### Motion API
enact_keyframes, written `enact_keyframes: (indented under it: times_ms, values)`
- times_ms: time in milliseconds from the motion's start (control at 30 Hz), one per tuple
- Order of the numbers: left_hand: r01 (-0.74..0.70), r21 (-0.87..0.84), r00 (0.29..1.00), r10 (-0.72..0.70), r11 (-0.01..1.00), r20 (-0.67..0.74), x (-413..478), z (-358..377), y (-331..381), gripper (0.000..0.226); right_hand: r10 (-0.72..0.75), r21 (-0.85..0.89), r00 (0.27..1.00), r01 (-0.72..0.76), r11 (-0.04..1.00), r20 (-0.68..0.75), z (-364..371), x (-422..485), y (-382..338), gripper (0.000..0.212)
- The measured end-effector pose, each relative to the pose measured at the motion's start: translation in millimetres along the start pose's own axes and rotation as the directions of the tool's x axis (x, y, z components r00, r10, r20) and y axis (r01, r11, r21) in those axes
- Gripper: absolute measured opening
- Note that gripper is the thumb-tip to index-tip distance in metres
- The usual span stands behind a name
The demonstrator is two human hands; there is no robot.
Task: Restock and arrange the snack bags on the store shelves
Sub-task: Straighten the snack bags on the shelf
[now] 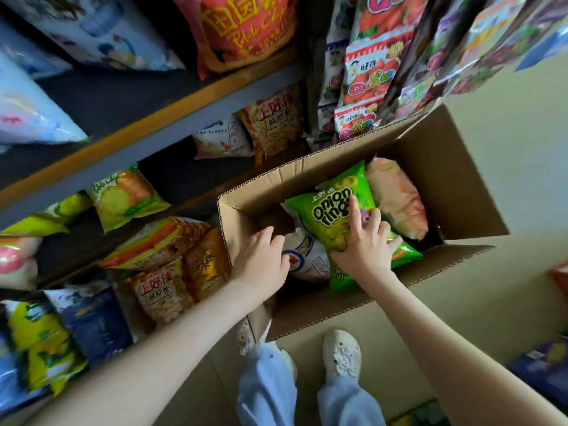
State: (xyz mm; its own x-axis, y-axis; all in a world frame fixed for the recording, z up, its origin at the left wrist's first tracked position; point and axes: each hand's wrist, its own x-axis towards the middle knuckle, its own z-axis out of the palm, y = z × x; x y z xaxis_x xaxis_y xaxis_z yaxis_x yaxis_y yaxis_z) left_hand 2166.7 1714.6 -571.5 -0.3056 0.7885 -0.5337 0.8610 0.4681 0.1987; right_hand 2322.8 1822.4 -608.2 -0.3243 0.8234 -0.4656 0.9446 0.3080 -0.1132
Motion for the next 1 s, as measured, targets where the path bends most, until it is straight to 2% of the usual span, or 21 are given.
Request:
enact_keyframes:
  times_ms: [100,167,200,267,300,333,367,433,500,567,667,733,800,833,900,1000]
  values:
    - [0.078,-0.279,0.997,-0.080,0.957,0.002,-21,-35,27,0.051,-0.031,0.174,0.999,0.032,0.984,-0.009,-53,-37,-4,0.118]
    - [0.227,-0.402,0.974,-0.208,0.887,0.089,-37,-66,40,0.060,-0.074,0.310,0.997,0.080,0.947,-0.031,-88,-63,-10,0.120]
    - [0.304,-0.470,0.952,-0.252,0.829,0.172,-45,-82,42,0.067,-0.099,0.378,0.993,0.114,0.919,-0.059,-105,-75,-14,0.120]
    - [0.368,-0.697,0.928,-0.202,0.616,0.312,-67,-116,45,0.086,-0.134,0.509,0.984,0.176,0.843,-0.118,-140,-99,-23,0.118]
    - [0.341,-0.802,0.939,-0.146,0.490,0.311,-82,-133,46,0.095,-0.149,0.554,0.978,0.205,0.807,-0.144,-156,-112,-29,0.117]
    - [0.292,-0.866,0.957,-0.118,0.406,0.267,-96,-147,46,0.098,-0.166,0.586,0.970,0.239,0.775,-0.177,-170,-124,-35,0.116]
    - [0.242,-0.892,0.970,-0.126,0.382,0.210,-108,-159,45,0.099,-0.185,0.609,0.958,0.281,0.742,-0.217,-183,-134,-42,0.115]
    - [0.178,-0.892,0.979,-0.169,0.415,0.117,-132,-190,44,0.097,-0.238,0.626,0.921,0.386,0.678,-0.309,-206,-147,-55,0.116]
    - [0.120,-0.846,0.971,-0.240,0.520,-0.010,-146,-220,38,0.083,-0.296,0.656,0.878,0.479,0.583,-0.377,-231,-152,-67,0.122]
    - [0.003,-0.781,0.958,-0.226,0.624,-0.177,-154,-249,29,0.076,-0.300,0.746,0.889,0.455,0.487,-0.346,-261,-150,-80,0.127]
    - [-0.179,-0.662,0.921,-0.112,0.727,-0.372,-162,-287,18,0.082,-0.285,0.839,0.903,0.410,0.358,-0.320,-294,-134,-96,0.111]
    - [-0.292,-0.580,0.854,-0.065,0.760,-0.515,-166,-306,11,0.087,-0.301,0.844,0.881,0.450,0.292,-0.365,-311,-127,-108,0.097]
    - [-0.337,-0.450,0.761,-0.042,0.827,-0.647,-169,-322,0,0.081,-0.354,0.847,0.844,0.490,0.206,-0.403,-323,-121,-119,0.101]
    - [-0.335,-0.388,0.731,-0.022,0.859,-0.682,-170,-330,-5,0.077,-0.397,0.865,0.823,0.486,0.126,-0.405,-330,-120,-125,0.105]
    - [-0.339,-0.293,0.698,0.030,0.894,-0.716,-171,-346,-16,0.076,-0.461,0.865,0.779,0.500,0.049,-0.424,-340,-116,-136,0.093]
    - [-0.343,-0.143,0.576,0.088,0.928,-0.813,-157,-362,-32,0.079,-0.420,0.784,0.765,0.595,0.174,-0.488,-350,-110,-157,0.054]
